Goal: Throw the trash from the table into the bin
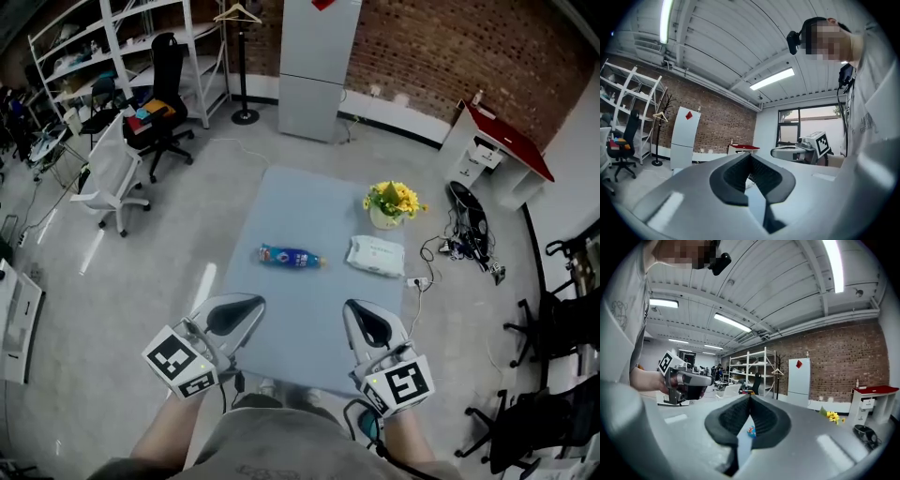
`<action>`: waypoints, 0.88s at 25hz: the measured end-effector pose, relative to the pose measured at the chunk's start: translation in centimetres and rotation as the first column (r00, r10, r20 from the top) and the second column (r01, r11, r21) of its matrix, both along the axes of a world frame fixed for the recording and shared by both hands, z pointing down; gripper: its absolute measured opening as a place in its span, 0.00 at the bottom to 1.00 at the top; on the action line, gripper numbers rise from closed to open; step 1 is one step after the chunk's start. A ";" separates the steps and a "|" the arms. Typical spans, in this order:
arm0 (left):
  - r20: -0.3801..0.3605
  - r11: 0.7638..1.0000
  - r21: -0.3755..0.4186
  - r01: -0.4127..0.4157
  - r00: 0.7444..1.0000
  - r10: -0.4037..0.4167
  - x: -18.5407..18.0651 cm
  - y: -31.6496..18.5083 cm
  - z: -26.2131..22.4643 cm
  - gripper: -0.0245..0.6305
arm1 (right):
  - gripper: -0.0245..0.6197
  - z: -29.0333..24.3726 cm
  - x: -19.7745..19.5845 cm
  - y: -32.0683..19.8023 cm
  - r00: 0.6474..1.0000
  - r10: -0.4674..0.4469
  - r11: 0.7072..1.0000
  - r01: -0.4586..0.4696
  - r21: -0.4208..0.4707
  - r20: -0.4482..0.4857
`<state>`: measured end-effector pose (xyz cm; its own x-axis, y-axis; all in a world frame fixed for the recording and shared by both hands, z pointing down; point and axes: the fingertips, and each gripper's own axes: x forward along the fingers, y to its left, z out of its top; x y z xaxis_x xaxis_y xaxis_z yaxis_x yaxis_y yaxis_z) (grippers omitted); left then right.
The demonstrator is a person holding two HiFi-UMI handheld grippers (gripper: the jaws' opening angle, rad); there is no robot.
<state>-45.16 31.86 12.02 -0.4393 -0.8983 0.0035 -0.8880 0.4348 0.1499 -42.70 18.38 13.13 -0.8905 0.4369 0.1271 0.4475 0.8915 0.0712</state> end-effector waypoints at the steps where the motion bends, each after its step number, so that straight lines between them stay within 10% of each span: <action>1: 0.001 1.000 -0.009 0.008 1.000 -0.008 0.2 -0.1 -0.1 0.04 | 0.04 0.0 0.0 -0.3 1.000 -0.007 1.000 0.007 -0.004 -0.004; 22: -0.025 0.997 -0.023 0.070 0.997 -0.071 1.2 -0.5 0.2 0.04 | 0.04 1.1 -0.3 -0.5 0.991 -0.125 0.991 0.126 0.032 -0.049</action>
